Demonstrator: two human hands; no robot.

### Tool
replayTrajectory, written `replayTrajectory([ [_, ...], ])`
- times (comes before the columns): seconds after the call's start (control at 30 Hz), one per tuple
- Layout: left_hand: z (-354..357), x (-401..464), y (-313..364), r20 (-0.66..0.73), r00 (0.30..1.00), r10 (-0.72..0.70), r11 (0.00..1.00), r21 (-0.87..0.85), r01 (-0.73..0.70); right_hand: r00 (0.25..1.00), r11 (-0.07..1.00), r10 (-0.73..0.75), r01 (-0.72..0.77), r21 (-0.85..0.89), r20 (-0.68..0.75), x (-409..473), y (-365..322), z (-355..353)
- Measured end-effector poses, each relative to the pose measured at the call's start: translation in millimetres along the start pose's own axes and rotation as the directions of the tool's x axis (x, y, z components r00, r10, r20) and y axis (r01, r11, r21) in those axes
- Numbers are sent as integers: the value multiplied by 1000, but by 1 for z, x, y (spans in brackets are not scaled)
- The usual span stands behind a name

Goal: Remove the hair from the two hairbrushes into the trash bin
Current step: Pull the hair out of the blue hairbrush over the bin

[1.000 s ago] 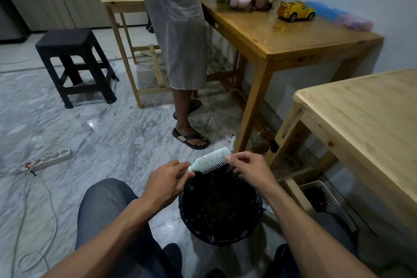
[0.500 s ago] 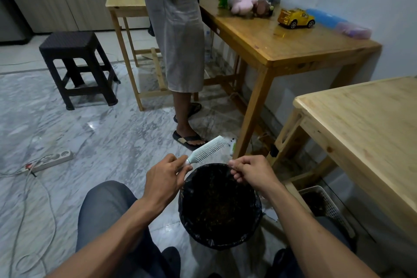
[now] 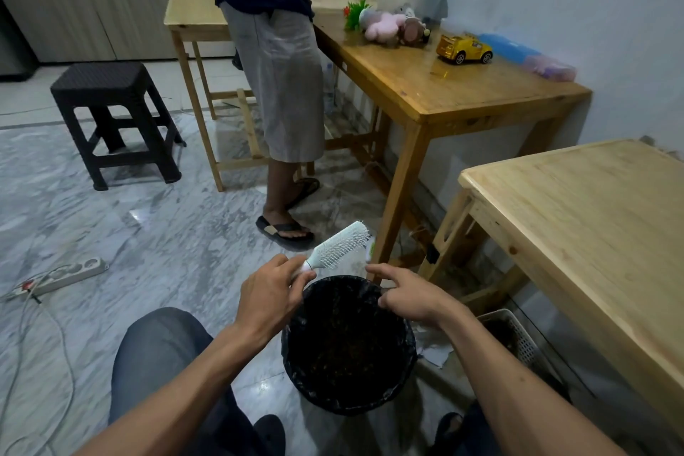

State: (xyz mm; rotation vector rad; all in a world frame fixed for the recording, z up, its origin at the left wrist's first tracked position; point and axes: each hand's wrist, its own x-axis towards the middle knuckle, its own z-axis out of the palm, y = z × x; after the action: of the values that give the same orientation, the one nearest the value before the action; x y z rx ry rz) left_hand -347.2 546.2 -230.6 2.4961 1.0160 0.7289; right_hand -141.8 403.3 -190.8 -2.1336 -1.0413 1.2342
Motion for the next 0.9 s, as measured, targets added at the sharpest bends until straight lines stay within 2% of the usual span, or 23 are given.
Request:
replayTrajectory([
  [0.1, -2, 1, 2, 29, 1000, -5, 998, -67, 7, 1000, 997, -16, 17, 76, -1, 7, 0, -3],
  [0.23, -4, 3, 4, 71, 997, 3, 992, -127, 6, 993, 983, -34, 54, 177, -109, 13, -6, -9],
  [0.43, -14, 7, 7, 79, 997, 4, 981, -194, 12, 974, 883, -12, 117, 456, -227, 12, -35, -19],
  [0.7, -37, 18, 22, 67, 998, 10, 967, -253, 7, 963, 870, -39, 163, 465, -265, -4, -73, -43],
  [0.9, -53, 30, 45, 116, 991, 62, 948, -318, -22, 910, 825, 2, 233, 515, -415, -18, -99, -62],
])
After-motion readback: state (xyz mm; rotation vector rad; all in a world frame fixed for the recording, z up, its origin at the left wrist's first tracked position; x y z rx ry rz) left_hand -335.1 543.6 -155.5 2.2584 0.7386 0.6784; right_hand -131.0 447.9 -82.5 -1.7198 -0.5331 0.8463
